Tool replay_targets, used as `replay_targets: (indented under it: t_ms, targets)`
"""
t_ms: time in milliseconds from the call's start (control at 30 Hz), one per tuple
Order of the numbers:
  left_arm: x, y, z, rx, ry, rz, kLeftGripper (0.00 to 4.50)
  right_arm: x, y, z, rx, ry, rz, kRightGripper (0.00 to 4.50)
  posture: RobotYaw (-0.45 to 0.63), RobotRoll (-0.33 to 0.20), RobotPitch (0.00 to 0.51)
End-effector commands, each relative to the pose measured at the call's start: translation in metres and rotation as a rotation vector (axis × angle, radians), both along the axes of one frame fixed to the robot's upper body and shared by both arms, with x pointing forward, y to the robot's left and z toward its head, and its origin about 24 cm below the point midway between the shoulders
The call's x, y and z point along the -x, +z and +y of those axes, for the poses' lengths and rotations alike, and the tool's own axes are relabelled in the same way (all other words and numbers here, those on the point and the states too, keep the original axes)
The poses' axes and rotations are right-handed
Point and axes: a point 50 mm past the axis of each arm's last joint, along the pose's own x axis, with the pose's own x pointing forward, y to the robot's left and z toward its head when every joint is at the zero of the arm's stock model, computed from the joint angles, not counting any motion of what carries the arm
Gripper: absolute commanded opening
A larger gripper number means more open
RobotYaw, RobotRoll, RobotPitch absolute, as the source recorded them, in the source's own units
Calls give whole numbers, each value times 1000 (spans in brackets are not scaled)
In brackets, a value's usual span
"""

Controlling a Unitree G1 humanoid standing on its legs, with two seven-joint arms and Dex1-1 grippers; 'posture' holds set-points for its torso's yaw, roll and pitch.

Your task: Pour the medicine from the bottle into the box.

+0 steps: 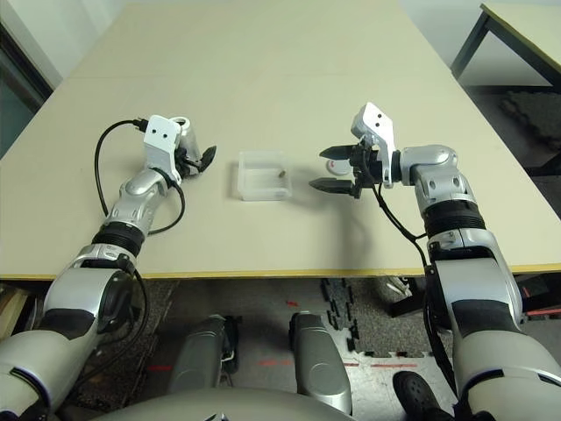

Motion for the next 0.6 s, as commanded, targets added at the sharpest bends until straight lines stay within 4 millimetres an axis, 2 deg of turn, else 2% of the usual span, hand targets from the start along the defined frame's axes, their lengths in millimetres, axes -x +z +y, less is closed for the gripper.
replay_targets:
  t_ms: [33,400,600]
  targets:
    - [6,-5,3,4,6,11,4481,-2,-2,3,14,6,4,4500,19,0,133]
    - [38,-8,9,61,-4,22,4481,-6,-2,8,5,12,-4,4500,33,0,133]
    - [67,-9,18,69,-27,48,4481,-6,-2,3,4,-3,-2,4500,35,0,137]
